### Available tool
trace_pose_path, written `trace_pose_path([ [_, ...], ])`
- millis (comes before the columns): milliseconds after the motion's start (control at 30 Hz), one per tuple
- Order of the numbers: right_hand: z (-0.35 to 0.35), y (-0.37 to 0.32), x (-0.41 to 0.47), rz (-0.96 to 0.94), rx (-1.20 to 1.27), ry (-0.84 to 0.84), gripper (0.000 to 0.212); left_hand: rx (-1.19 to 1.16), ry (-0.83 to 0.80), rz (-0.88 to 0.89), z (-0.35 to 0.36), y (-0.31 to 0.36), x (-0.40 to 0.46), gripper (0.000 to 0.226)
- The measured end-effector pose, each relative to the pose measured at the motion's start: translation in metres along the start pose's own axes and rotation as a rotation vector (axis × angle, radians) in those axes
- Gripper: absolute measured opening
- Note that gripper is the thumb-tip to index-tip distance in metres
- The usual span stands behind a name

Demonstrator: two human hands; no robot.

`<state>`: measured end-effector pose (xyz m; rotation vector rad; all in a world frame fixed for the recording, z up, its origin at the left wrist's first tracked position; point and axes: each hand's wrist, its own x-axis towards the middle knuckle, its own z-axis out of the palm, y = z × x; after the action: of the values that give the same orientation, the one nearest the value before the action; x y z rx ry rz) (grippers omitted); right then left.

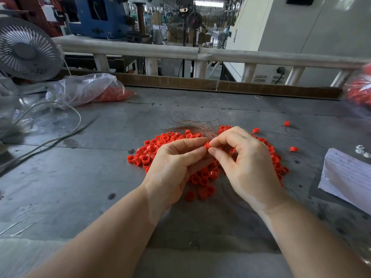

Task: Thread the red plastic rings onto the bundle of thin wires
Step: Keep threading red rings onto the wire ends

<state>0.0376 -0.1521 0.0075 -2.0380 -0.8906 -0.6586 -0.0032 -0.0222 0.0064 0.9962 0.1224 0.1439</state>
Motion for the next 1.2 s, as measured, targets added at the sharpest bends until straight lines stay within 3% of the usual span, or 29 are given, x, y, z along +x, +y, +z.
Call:
trace_pose_path([
  [833, -0.0025, -0.001, 0.0018, 0.019, 0.016, -0.05, 0.002, 0.01, 0.005, -0.013, -0.0002, 0.0005, -0.0004, 0.019],
  [1200, -0.004, -0.0014, 0.0041, 0.148, 0.122, -0.028, 0.011, -0.006, -0.009, -0.013, -0.0003, 0.0, 0.0006, 0.019],
])
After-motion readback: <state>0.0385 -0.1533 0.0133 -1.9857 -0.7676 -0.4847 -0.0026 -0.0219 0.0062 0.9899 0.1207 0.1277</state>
